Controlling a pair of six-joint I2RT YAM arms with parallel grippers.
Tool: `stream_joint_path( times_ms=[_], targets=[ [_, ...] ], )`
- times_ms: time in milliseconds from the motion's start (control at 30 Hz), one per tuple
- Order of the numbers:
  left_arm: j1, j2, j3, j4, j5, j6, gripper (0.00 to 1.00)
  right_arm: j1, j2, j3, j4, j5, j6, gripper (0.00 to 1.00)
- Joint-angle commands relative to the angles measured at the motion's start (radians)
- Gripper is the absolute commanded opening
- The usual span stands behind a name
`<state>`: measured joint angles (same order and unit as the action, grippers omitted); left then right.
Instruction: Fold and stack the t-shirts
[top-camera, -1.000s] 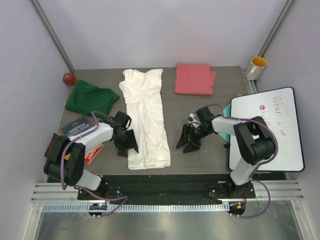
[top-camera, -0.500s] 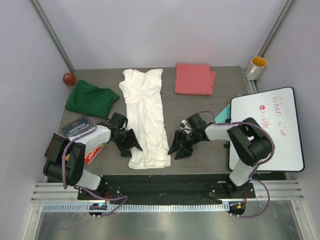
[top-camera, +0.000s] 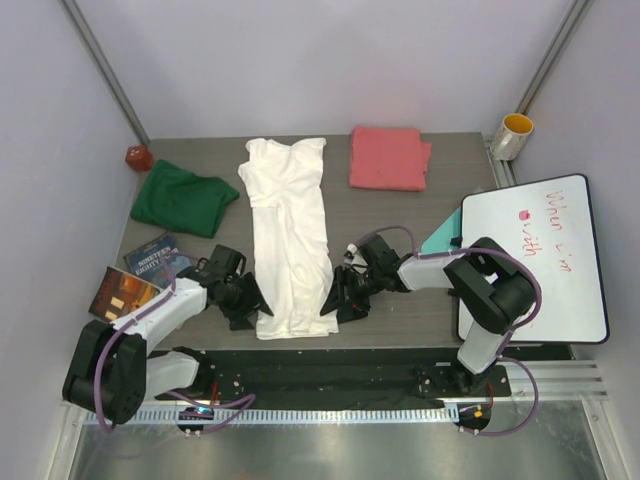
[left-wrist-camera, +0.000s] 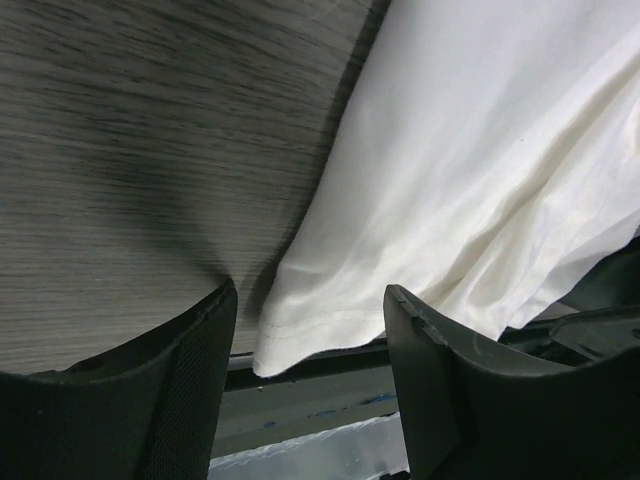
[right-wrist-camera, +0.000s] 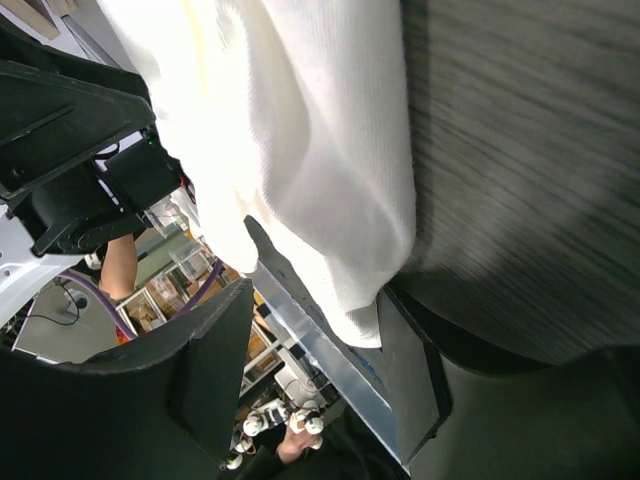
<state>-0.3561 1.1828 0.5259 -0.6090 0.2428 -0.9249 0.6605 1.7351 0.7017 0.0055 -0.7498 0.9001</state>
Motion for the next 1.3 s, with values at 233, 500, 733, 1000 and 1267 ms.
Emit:
stream_joint_path(
  times_ms=[233, 500, 733, 1000, 1267],
  targets=[
    [-0.004, 0.159, -0.021, -0.002, -0.094, 0.008, 0.62, 0.021, 0.11, -0.036, -0.033, 0.221, -0.072, 0.6],
    [-0.004, 0.181, -0.035, 0.015, -0.079, 0.008, 0.61, 0.04, 0.155, -0.067, 0.076, 0.196, -0.024, 0.6],
    [-0.015, 0.244, -0.095, 0.101, -0.048, 0.001, 0.54, 0.065, 0.193, -0.091, 0.123, 0.188, -0.003, 0.59],
    [-0.018, 0.195, -0.139, 0.129, -0.042, -0.014, 0.14, 0.083, 0.196, -0.11, 0.156, 0.188, 0.02, 0.28],
    [-0.018, 0.104, -0.05, 0.012, -0.092, -0.009, 0.0, 0.085, 0.127, -0.038, 0.01, 0.222, -0.055, 0.05]
  ],
)
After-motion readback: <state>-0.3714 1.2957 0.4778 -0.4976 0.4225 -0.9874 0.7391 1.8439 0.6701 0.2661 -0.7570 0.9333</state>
